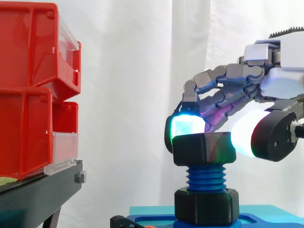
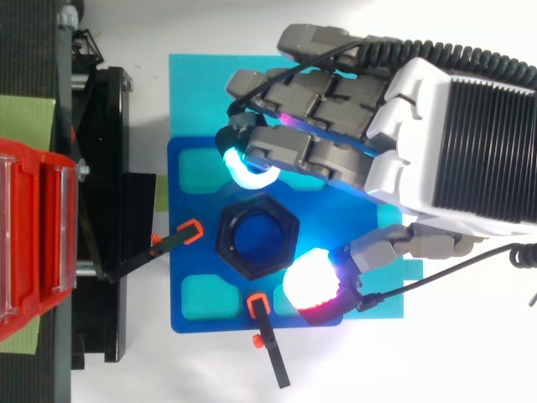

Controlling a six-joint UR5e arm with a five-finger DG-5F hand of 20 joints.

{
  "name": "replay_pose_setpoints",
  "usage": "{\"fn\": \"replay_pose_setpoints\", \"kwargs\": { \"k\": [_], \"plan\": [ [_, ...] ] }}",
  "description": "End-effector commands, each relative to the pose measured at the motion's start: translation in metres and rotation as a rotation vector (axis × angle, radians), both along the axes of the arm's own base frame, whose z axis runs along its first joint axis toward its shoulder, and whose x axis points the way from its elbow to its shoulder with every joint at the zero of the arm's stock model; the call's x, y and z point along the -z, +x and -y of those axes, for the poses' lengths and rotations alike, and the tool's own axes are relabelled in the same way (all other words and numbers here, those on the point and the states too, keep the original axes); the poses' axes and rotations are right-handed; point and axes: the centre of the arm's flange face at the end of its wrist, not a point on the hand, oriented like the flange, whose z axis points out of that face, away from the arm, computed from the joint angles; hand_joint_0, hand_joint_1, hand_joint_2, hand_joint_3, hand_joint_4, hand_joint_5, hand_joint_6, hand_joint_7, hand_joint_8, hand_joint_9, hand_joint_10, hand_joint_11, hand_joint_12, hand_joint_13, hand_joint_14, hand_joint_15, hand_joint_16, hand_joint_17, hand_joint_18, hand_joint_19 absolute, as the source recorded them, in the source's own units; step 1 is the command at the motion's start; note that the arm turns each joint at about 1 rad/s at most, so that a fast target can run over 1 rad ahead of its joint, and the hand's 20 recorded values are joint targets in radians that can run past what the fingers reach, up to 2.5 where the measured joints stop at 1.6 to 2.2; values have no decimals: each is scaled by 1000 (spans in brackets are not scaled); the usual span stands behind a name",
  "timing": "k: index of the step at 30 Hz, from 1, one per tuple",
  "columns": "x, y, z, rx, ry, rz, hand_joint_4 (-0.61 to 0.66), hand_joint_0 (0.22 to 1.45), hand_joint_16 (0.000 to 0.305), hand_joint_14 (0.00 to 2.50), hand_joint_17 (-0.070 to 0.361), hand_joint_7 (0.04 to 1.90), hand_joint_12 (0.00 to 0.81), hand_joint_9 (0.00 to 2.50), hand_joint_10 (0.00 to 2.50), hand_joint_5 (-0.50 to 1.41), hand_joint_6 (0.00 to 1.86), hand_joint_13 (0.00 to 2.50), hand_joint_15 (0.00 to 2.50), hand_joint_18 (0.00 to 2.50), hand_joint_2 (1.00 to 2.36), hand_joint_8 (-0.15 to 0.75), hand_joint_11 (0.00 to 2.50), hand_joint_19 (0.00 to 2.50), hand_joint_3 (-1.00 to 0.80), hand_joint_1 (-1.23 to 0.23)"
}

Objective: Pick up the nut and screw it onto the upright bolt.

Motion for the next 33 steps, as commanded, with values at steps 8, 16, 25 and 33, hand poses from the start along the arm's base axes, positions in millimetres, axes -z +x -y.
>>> {"fn": "replay_pose_setpoints", "kwargs": {
  "k": [8,16,25,33],
  "plan": [
    [-17,4,10,-32,-15,-29,218,356,53,0,120,710,347,526,0,-224,501,673,0,510,1000,302,0,60,-500,-443],
    [-25,6,12,-37,-21,-35,171,373,51,0,114,634,349,480,0,-226,501,579,0,375,1000,281,0,14,-500,-303],
    [-31,11,1,-45,-3,17,145,412,46,0,103,643,333,455,0,-212,501,525,0,277,1000,261,0,4,-500,-184],
    [-30,11,-11,-61,17,13,142,432,43,0,98,695,325,446,0,-201,501,501,0,239,1000,252,0,0,-500,-160]
  ]
}}
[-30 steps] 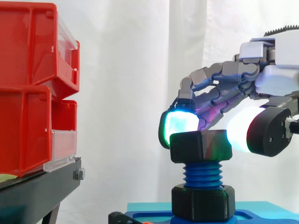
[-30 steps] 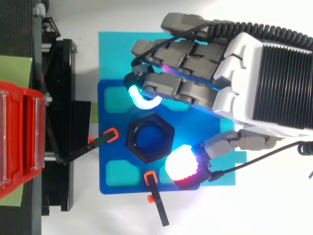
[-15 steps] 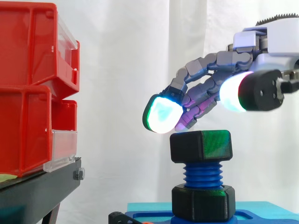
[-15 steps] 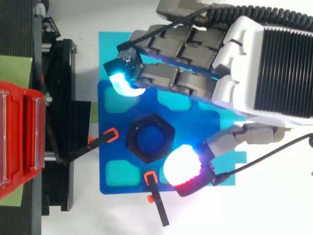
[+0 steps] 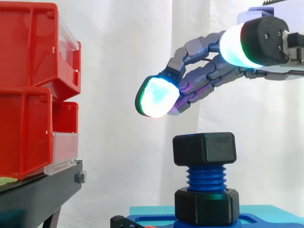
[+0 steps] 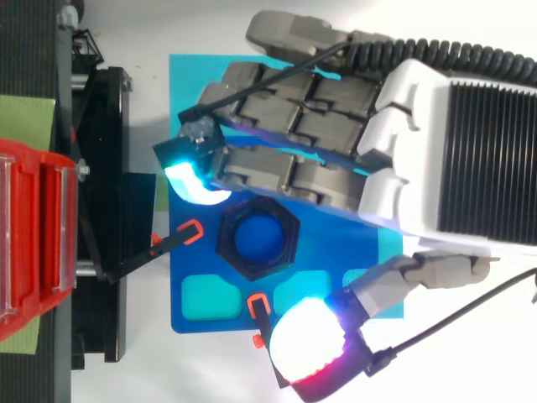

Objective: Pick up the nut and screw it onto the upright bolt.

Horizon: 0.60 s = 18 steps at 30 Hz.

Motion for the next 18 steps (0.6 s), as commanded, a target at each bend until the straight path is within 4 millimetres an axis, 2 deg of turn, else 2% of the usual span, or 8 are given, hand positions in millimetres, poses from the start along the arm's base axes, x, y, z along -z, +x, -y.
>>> {"fn": "replay_pose_setpoints", "kwargs": {
  "k": [1,18],
  "plan": [
    [0,0,-4,-6,9,-1,139,435,43,0,97,694,324,443,0,-200,501,500,0,236,1000,249,0,0,-500,-159],
    [5,-3,-6,-20,16,-36,139,450,41,0,92,740,319,441,0,-191,502,489,0,214,1000,244,0,0,-500,-157]
  ]
}}
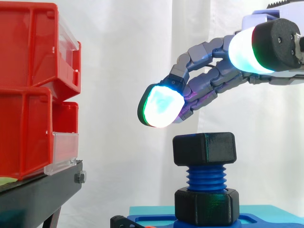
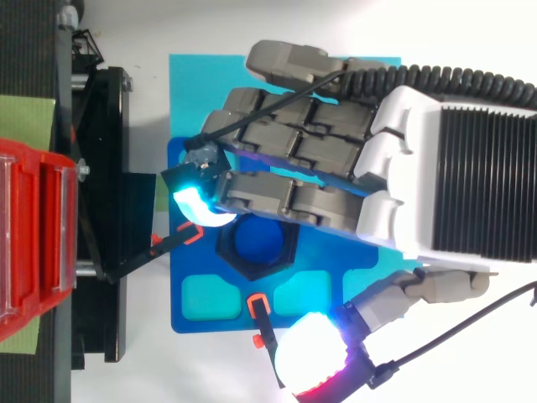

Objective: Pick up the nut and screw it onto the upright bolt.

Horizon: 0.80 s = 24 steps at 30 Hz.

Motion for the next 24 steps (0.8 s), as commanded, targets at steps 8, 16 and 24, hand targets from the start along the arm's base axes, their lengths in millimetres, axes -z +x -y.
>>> {"fn": "replay_pose_setpoints", "kwargs": {
  "k": [8,16,24],
  "plan": [
    [7,1,3,-8,6,-10,144,453,40,0,90,753,318,442,0,-188,502,490,0,214,1000,246,0,8,-500,-156],
    [7,1,5,-8,6,-13,180,458,39,0,88,848,314,457,0,-175,503,496,0,218,1000,249,0,8,-500,-158],
    [8,0,7,-8,0,-24,221,470,37,0,83,1001,307,484,0,-153,503,529,0,245,1000,252,0,8,-500,-169]
  ]
}}
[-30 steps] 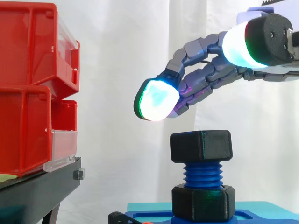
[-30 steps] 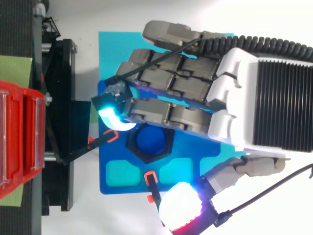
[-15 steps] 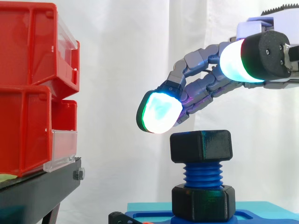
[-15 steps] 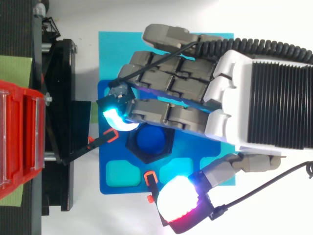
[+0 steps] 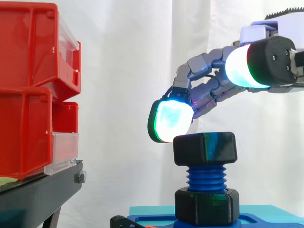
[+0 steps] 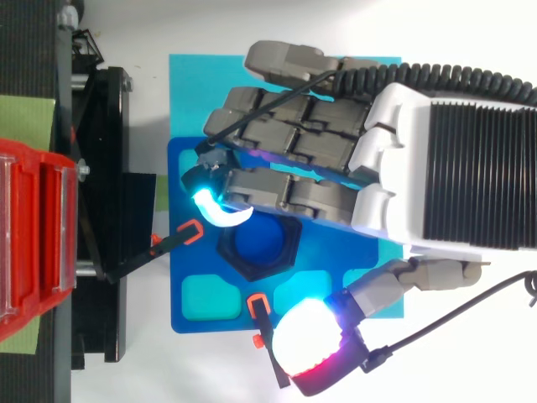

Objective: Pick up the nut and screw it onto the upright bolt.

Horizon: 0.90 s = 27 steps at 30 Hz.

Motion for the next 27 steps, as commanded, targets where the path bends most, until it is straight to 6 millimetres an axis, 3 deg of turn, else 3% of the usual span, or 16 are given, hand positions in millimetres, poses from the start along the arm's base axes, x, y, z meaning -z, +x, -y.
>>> {"fn": "replay_pose_setpoints", "kwargs": {
  "k": [1,15,27],
  "plan": [
    [2,-2,4,5,-4,-15,220,471,37,0,82,1018,305,484,0,-150,502,532,0,246,1000,251,0,8,-500,-171],
    [4,-6,28,-8,-30,-50,211,486,34,0,78,1228,297,520,0,-122,500,569,0,291,1000,253,0,20,-500,-194],
    [-15,-4,38,-20,-71,-73,201,493,33,0,75,1128,284,563,0,-131,610,609,0,335,1000,264,0,39,-500,-206]
  ]
}}
